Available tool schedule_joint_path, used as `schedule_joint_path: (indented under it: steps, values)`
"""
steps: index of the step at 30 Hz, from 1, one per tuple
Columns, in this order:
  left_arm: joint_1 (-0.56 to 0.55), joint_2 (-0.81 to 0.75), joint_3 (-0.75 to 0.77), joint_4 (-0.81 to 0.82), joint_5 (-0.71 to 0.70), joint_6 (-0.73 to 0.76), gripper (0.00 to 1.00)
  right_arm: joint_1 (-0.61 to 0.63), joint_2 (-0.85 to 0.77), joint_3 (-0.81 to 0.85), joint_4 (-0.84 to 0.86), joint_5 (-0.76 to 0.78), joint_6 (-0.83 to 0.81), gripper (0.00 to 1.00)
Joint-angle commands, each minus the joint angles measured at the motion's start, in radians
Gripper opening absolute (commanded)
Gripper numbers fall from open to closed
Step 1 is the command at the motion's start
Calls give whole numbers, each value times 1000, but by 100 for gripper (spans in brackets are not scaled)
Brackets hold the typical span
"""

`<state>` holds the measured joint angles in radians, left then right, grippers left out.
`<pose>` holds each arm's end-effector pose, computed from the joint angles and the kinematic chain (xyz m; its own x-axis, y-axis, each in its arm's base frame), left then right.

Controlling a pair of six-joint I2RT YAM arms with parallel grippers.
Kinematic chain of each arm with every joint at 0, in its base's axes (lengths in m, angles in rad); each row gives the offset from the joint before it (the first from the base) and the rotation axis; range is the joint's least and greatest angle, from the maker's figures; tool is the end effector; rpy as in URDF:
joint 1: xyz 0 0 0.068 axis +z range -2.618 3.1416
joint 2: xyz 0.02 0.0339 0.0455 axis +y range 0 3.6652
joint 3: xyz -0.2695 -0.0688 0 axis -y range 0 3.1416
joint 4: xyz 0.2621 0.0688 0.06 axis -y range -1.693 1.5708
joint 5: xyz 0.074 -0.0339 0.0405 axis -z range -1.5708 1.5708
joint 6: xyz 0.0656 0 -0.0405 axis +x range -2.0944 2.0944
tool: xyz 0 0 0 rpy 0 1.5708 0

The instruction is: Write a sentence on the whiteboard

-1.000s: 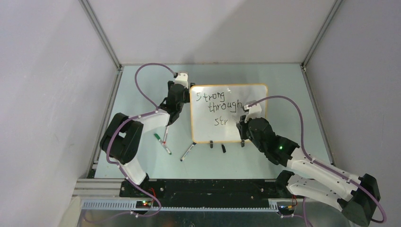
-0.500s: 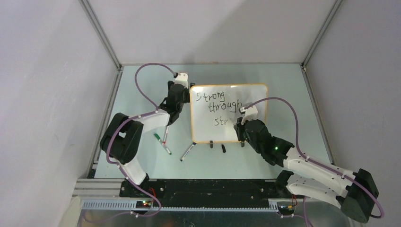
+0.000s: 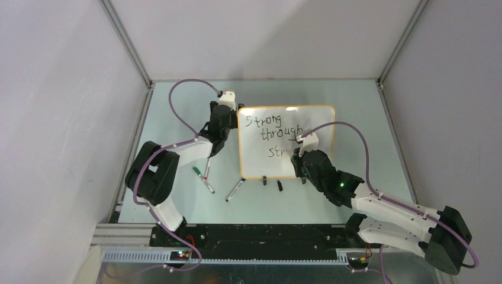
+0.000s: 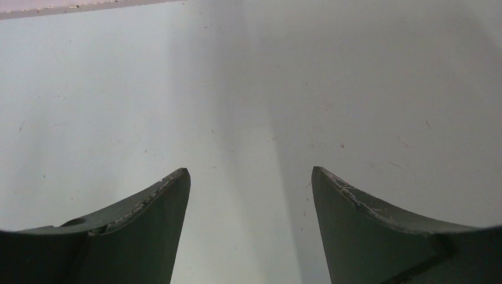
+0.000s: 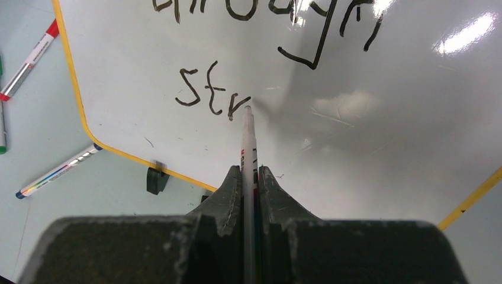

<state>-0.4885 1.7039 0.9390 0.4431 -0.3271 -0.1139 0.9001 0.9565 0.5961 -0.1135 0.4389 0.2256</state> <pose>0.3768 -0.1764 0.1994 -0.2974 0.0362 -0.9541 0.1424 0.9898 -0.0069 0.1771 0.1783 0.2366 -0.3825 -0.1563 -0.9106 -0.3987 0.9170 0.0100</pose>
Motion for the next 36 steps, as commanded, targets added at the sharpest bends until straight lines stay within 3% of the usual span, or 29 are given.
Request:
schedule_joint_path:
  steps: [1,36]
  values:
    - [-2,-18,-1,39,11,-1,81,10,19,19,31,24,-14,0]
    - [-2,-18,-1,39,12,-1,81,4,87,76,-52,57,21,0]
